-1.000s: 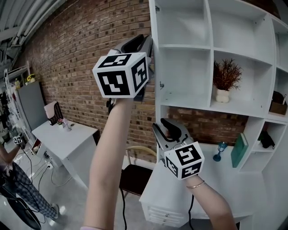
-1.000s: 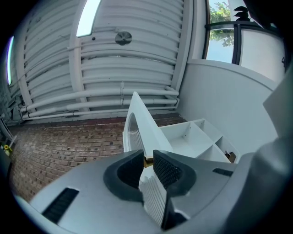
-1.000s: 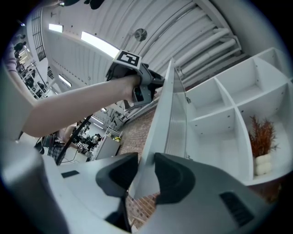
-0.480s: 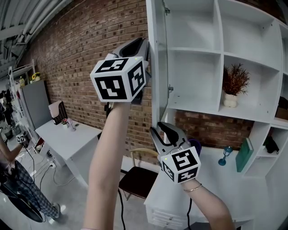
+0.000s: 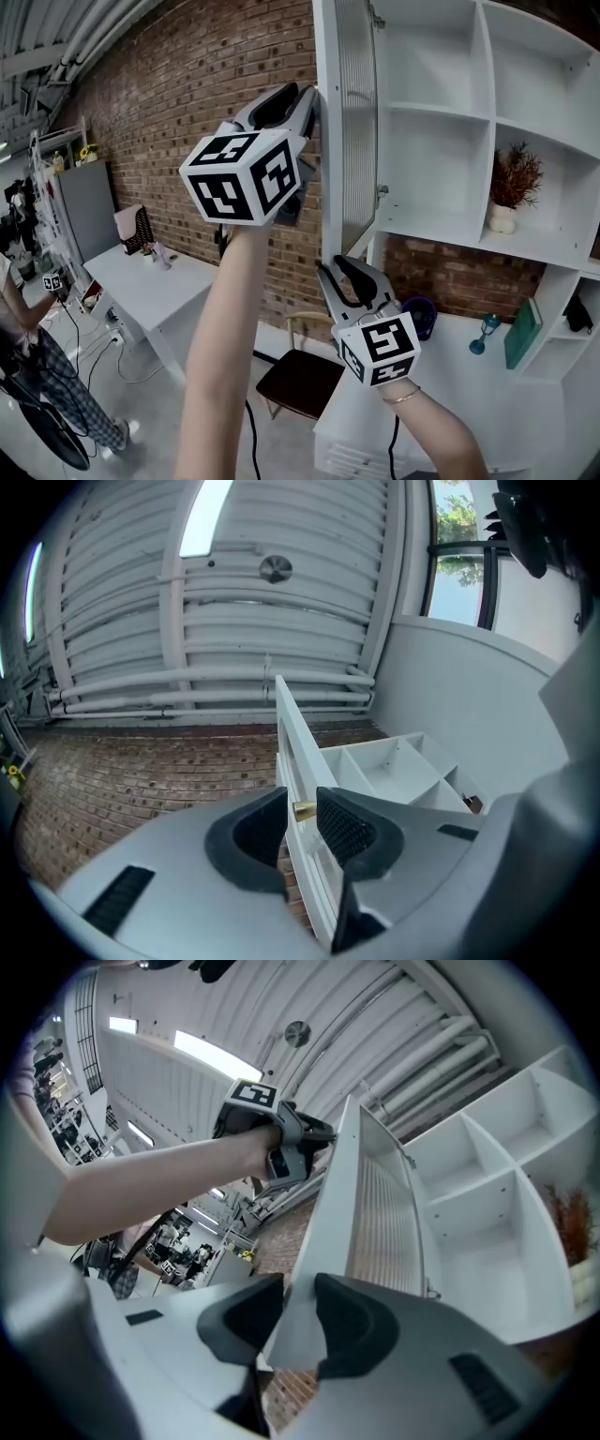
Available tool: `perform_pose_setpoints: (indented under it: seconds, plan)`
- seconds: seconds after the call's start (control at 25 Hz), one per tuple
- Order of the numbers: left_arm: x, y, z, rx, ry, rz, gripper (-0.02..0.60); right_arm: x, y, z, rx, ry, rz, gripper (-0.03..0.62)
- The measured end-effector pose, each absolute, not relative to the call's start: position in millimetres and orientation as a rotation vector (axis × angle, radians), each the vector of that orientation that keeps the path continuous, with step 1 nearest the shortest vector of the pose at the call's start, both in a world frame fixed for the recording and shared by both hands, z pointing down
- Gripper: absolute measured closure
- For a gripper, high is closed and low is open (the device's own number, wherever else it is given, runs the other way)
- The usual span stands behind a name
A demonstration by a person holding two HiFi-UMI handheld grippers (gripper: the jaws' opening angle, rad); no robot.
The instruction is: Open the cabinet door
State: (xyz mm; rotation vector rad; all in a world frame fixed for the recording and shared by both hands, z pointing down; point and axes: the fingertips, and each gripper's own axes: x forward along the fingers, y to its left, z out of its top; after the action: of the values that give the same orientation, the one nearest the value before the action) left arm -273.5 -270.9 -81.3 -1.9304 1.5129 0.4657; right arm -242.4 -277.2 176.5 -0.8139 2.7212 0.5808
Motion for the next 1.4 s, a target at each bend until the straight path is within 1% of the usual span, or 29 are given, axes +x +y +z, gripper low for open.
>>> perform_pose_setpoints:
  seconds: [0.16, 0.24, 0.28, 0.32, 0.4, 0.52, 0.6, 0.84, 0.96, 1.4]
  plan:
    - [-275, -269, -75, -2.025, 1.450, 0.535, 0.463, -247, -279, 175, -0.816, 2.703, 0.591, 0.467]
    - [-270, -267, -71, -2.053, 1.423, 0.546, 0.465, -248, -280, 175, -0.811, 2.701, 0.590, 0.465]
    - [-266, -265, -69, -2.070, 1.405, 0.546, 0.454, -248, -279, 175, -0.810, 2.700, 0.592, 0.465]
    - [-262, -264, -67, -2.088, 1.387, 0.544, 0.428, -249, -279, 175, -0.809, 2.699, 0.592, 0.465]
    - [-255, -264, -65, -2.102, 1.378, 0.530, 0.419, -250, -279, 176, -0.809, 2.697, 0.588, 0.465]
    - [-255, -271, -65, -2.079, 1.437, 0.491, 0.424, -250, -280, 175, -0.810, 2.693, 0.584, 0.464]
    - [-256, -276, -63, -2.084, 1.461, 0.478, 0.450, -251, -280, 175, -0.805, 2.695, 0.583, 0.464]
    - [-259, -278, -64, -2.072, 1.480, 0.479, 0.434, -250, -279, 175, -0.790, 2.702, 0.581, 0.464]
    - [-259, -277, -64, -2.051, 1.493, 0.472, 0.434, -247, -274, 176, -0.755, 2.706, 0.569, 0.474]
    - [-249, -274, -61, -2.011, 1.529, 0.485, 0.446, -196, -273, 158, -0.766, 2.673, 0.525, 0.496]
